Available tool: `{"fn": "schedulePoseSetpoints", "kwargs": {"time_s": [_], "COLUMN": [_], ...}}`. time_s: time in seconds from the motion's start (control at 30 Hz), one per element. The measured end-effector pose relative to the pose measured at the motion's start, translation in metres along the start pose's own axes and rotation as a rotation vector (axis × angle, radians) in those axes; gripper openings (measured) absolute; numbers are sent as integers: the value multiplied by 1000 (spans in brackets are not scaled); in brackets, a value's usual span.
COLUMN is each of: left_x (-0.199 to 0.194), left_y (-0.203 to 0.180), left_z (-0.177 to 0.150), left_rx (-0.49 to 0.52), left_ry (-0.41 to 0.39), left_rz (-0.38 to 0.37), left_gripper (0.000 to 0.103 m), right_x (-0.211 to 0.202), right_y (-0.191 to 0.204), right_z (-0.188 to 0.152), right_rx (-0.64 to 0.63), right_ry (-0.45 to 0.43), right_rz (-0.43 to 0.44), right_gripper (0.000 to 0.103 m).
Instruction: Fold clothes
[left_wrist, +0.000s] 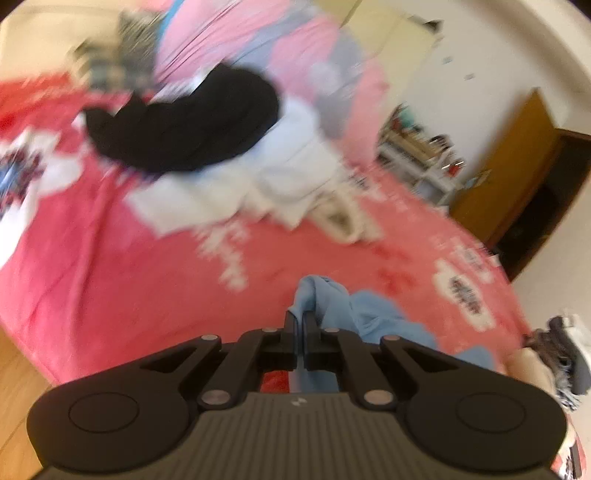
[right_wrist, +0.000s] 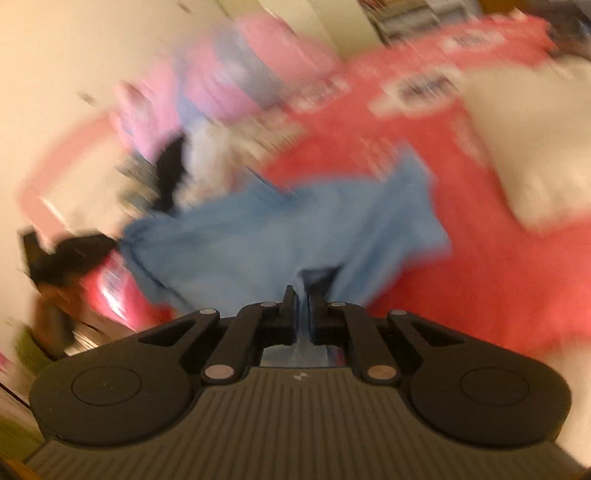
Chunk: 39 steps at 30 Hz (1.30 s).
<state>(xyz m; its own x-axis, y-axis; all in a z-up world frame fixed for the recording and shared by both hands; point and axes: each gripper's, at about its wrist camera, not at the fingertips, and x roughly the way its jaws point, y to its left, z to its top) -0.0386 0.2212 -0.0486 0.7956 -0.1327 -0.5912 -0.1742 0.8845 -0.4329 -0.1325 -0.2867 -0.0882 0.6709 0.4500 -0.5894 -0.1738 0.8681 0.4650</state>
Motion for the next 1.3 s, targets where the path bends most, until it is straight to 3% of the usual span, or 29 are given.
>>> {"fn": "schedulePoseSetpoints", "kwargs": {"time_s": [0.1, 0.23, 0.27, 0.33, 0.4, 0.47, 0.57, 0.7, 0.77, 0.83, 1.03, 1.17, 1.3], "left_x": [7, -11, -16, -24, -24, -23, -16, -3, 1, 4, 6, 1, -5], "left_y": [12, 22, 23, 23, 16, 8, -3, -3, 2, 7, 16, 12, 1], "left_z": [-3, -6, -6, -6, -6, -9, -15, -23, -24, -25, -22, -17, -11], "left_rx": [5, 28, 35, 53, 84, 122, 189, 218, 210, 201, 173, 196, 237], "left_ry": [45, -16, -38, -71, -74, -68, -50, -9, 9, 15, 12, -3, -13], "left_rz": [67, 99, 94, 81, 57, 38, 28, 47, 48, 57, 44, 41, 39], "left_gripper": [6, 40, 44, 48, 52, 57, 59, 59, 59, 59, 59, 59, 59], "right_x": [-4, -28, -35, -33, -17, 15, 84, 165, 191, 188, 80, 42, 43], "right_y": [-3, 1, 4, 11, 22, 41, 73, 90, 92, 98, 139, 163, 186], "right_z": [-3, 16, 24, 43, 60, 79, 100, 123, 126, 125, 95, 51, 1], "right_rx": [-25, -66, -81, -99, -125, -170, -266, -306, -304, -280, -317, -343, -349], "right_ry": [38, -9, -36, -82, -102, -96, -42, 22, 94, 106, 3, 119, 268], "right_rz": [-124, -172, -173, -124, -47, 43, 105, 98, 110, 142, 462, 691, 840], "right_gripper": [7, 9, 10, 15, 28, 45, 50, 47, 4, 4, 4, 4, 4]}}
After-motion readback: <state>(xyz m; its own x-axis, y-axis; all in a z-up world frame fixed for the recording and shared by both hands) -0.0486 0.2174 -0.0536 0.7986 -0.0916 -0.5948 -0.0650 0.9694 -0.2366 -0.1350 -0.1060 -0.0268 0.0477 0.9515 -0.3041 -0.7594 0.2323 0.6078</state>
